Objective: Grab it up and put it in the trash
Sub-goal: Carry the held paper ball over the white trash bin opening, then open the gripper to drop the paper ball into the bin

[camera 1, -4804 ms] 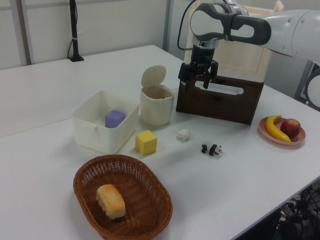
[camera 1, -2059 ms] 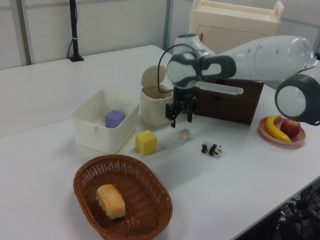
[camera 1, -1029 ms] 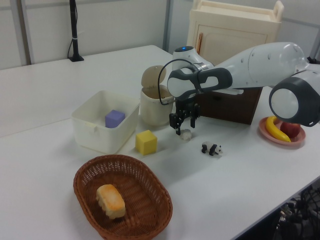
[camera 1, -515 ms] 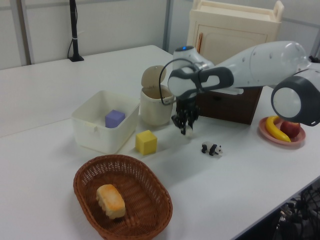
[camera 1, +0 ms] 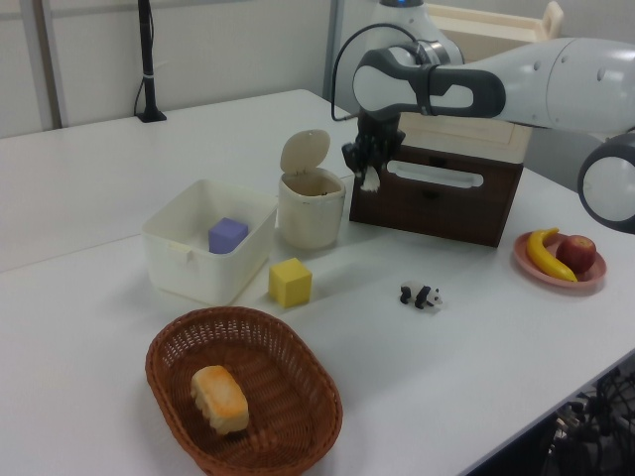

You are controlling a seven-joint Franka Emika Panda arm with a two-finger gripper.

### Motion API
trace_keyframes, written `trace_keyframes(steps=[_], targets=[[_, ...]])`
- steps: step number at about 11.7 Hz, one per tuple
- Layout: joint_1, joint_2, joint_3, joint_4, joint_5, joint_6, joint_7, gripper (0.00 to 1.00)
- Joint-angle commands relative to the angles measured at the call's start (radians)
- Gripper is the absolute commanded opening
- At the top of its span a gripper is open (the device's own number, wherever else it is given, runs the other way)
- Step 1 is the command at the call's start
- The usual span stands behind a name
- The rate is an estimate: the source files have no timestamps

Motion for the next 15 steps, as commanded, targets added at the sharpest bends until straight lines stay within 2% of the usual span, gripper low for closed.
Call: trace_keyframes(steps=[1, 3, 4, 5, 6, 10, 11, 15], targets=[[0.01, 0.033, -0.011, 0.012, -0.007, 0.164, 0.069, 0.38], [0.015, 0.074, -0.011, 0.018, -0.02, 0.256, 0.13, 0.39], [0.017, 0.093, -0.009, 0.029, -0.03, 0.302, 0.176, 0.47], [0.017, 0.097, -0.009, 0.029, -0.047, 0.318, 0.223, 0.97], [0.017, 0.098, -0.007, 0.029, -0.066, 0.327, 0.242, 1.0], [0.01, 0.043, -0.011, 0.023, -0.084, 0.312, 0.236, 1.0], [0.009, 0.02, -0.011, 0.02, -0.087, 0.26, 0.234, 1.0], [0.012, -0.056, -0.001, 0.011, -0.066, -0.171, 0.196, 1.0]])
